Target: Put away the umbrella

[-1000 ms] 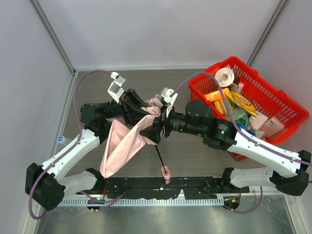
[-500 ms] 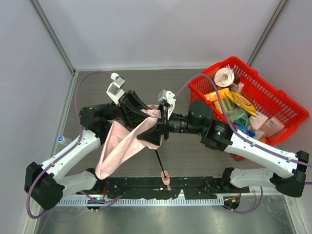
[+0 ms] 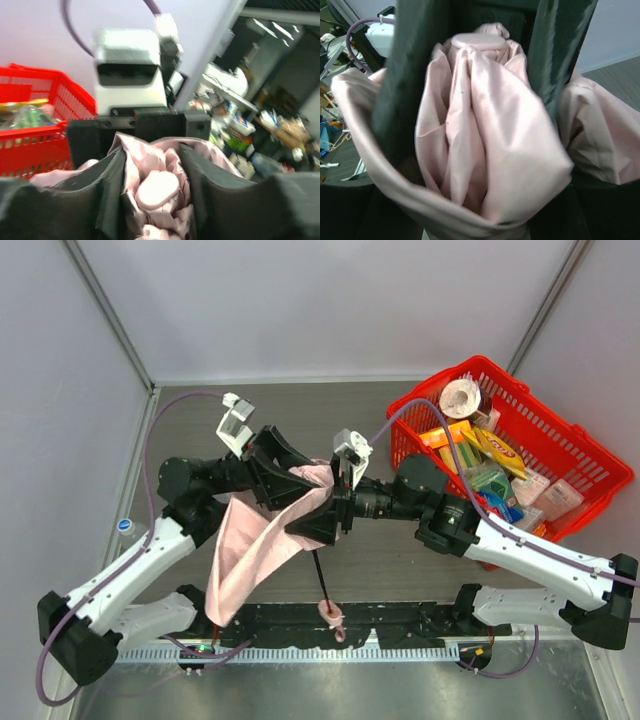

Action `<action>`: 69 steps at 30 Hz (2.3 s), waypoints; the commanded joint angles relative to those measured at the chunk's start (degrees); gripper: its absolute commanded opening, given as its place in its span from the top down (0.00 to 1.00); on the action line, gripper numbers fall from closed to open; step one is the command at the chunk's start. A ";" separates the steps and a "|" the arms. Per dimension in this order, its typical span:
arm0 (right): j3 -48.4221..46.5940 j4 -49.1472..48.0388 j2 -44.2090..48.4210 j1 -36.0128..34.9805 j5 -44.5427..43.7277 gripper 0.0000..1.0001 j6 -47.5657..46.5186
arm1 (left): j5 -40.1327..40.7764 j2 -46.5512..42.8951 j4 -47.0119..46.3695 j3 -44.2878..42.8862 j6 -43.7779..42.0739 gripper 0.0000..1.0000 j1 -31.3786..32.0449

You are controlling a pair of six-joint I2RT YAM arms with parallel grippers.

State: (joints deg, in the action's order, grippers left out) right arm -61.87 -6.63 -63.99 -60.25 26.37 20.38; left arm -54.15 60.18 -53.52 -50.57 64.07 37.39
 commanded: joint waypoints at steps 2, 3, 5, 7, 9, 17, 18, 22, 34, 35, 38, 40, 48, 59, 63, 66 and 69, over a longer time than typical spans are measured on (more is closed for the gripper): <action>2.63 1.53 2.02 0.31 -9.14 1.00 0.63 | 16.49 -11.56 38.60 -8.75 -26.58 0.24 3.92; 2.63 3.28 2.55 0.39 -10.19 1.00 -0.25 | 21.49 -13.23 46.58 -9.98 -29.68 0.06 3.84; 2.45 5.91 3.69 0.40 -12.21 1.00 -1.65 | 30.46 -16.14 57.16 -12.96 -34.70 0.00 3.57; 2.19 8.89 4.13 0.66 -14.14 1.00 -3.06 | 40.40 -17.81 66.05 -16.83 -37.52 0.00 3.66; 2.01 9.10 4.31 1.27 -13.89 1.00 -3.24 | 42.99 -18.35 70.82 -19.82 -39.46 0.00 3.57; 2.19 7.34 3.26 1.89 -14.60 1.00 -2.80 | 53.43 -17.91 76.45 -20.98 -36.83 0.00 3.57; 2.45 7.16 3.08 1.89 -14.33 1.00 -3.33 | 55.80 -17.39 78.02 -21.06 -36.57 0.00 3.57; 2.80 6.99 2.55 2.06 -15.82 1.00 -5.35 | 62.58 -16.15 83.13 -17.74 -26.32 0.00 3.57; 0.17 6.99 1.67 4.35 -13.01 1.00 -5.79 | 61.08 -20.63 84.18 -7.09 -15.30 0.00 3.66; -0.09 7.07 1.58 4.44 -12.84 1.00 -5.53 | 62.05 -20.46 84.71 -7.00 -14.25 0.00 3.57; -0.10 6.99 1.67 4.35 -12.22 1.00 -5.44 | 59.53 -20.72 77.55 -2.98 -11.35 0.00 3.57; 0.17 6.99 2.02 4.44 -12.31 1.00 -5.35 | 54.96 -20.46 67.89 1.24 -9.41 0.00 3.57; -0.27 6.99 2.73 4.44 -11.08 1.00 -5.09 | 54.41 -12.03 61.62 1.34 -8.27 0.00 3.66; 0.26 12.42 4.92 4.53 -11.86 1.00 -6.05 | 47.92 -8.50 46.67 5.30 -7.47 0.83 3.57; -3.43 23.13 5.72 4.35 -19.13 0.91 -3.25 | 45.72 -9.38 45.17 5.21 -9.58 1.00 3.57; -8.78 35.85 5.63 4.35 -25.91 0.62 -1.05 | 43.79 -10.17 42.80 5.13 -10.90 1.00 3.57; -12.13 44.92 6.42 4.35 -26.19 0.40 -0.52 | 42.81 -10.44 42.97 4.08 -13.35 1.00 3.57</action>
State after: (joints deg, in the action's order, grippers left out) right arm -67.29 25.45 -60.77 -56.14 6.09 18.09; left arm -7.75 52.10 -3.46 -44.97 54.59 41.15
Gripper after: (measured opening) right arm 0.499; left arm 0.148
